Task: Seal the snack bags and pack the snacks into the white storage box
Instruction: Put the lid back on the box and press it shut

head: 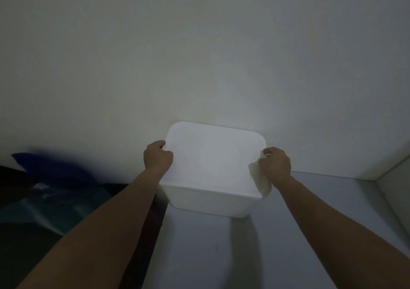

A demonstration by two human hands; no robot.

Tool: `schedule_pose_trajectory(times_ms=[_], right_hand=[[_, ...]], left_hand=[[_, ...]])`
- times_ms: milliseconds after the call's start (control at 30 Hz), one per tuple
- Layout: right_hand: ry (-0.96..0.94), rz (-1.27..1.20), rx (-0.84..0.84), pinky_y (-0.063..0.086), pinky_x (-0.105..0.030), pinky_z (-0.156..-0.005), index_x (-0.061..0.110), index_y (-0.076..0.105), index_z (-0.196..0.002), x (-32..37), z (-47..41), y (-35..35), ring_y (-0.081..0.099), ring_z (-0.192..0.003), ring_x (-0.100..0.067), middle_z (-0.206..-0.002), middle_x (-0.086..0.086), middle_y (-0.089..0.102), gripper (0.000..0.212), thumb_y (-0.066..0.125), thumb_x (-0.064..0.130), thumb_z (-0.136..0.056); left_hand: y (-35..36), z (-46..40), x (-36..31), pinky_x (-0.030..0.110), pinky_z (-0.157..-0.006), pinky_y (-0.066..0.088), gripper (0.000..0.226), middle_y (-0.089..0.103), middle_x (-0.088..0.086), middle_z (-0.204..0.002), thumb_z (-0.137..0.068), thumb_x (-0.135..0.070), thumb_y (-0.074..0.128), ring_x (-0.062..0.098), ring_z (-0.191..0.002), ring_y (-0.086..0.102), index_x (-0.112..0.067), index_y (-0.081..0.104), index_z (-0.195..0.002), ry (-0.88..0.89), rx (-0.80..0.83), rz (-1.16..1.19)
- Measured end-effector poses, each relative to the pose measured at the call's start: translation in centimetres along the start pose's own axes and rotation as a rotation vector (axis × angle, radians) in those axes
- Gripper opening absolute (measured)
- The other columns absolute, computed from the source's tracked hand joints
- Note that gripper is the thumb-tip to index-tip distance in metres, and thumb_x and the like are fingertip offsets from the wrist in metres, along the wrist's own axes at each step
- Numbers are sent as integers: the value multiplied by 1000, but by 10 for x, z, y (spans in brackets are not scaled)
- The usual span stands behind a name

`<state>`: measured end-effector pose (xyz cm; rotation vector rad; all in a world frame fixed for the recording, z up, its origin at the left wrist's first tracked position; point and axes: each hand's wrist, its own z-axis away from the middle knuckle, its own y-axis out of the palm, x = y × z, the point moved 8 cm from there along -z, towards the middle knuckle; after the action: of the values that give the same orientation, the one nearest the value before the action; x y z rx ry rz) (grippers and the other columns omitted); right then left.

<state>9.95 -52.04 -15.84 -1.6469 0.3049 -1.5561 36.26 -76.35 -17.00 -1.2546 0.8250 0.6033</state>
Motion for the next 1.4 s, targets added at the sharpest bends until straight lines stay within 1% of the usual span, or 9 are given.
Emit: schedule_pose_trajectory(times_ms=[67,133,233,533,700,867,1000,1267,1400], right_hand=[[0,-13,-26,43,-34,-96,8,58,-125,-2,1,2,54,-117,-33,-128,-13,59,44,53,4,-81],[6,-39,-34,42,-32,-94,7,55,-127,-4,2,4,53,-118,-32,-128,-14,58,45,51,3,-82],[31,-100,-6,38,-27,-87,9,48,-133,-11,5,11,52,-118,-33,-131,-16,55,48,45,2,-85],[-18,-16,4,37,-33,-81,11,40,-134,-22,17,15,53,-111,-40,-122,-26,56,46,39,6,-89],[-207,269,-91,42,-42,-86,0,48,-118,-9,25,25,48,-110,-40,-123,-22,52,31,40,17,-93],[-301,385,-82,45,-47,-91,-5,51,-108,-4,24,33,47,-109,-43,-129,-24,46,32,41,21,-92],[-294,391,-93,46,-47,-86,-5,51,-105,-3,25,34,50,-103,-44,-125,-26,47,32,40,23,-91],[-248,422,-100,48,-41,-78,10,49,-107,-5,26,36,51,-100,-32,-113,-12,47,35,33,35,-89],[-316,553,-37,46,-44,-85,-1,54,-98,-12,20,50,51,-104,-40,-118,-27,53,42,26,31,-94]], left_hand=[[1,-4,5,28,-75,40,25,57,0,-74,-79,2,51,26,-86,54,-21,58,-69,0,6,-9],[3,-9,9,31,-79,46,26,67,8,-93,-80,0,50,33,-96,61,-12,69,-92,-3,38,-8],[5,-13,19,32,-103,42,47,55,10,-138,-87,-6,52,31,-121,54,-11,54,-134,-52,86,-2],[20,2,29,27,-102,35,47,47,14,-144,-97,-14,44,30,-127,48,-14,39,-144,64,131,29],[24,2,28,40,-104,41,48,56,17,-132,-98,-16,38,33,-118,53,-14,35,-146,173,47,-158],[31,11,12,44,-87,45,50,55,21,-125,-94,-11,37,35,-109,53,-3,34,-143,329,-23,-451],[47,11,-11,50,-112,26,59,16,15,-158,-92,-18,39,31,-142,26,-6,23,-148,557,8,-789],[89,-26,-38,47,-120,6,61,11,17,-159,-101,-37,25,28,-148,8,2,17,-148,593,208,-841],[93,-33,-40,44,-121,6,64,12,19,-159,-100,-38,26,29,-148,8,3,16,-148,570,182,-828]])
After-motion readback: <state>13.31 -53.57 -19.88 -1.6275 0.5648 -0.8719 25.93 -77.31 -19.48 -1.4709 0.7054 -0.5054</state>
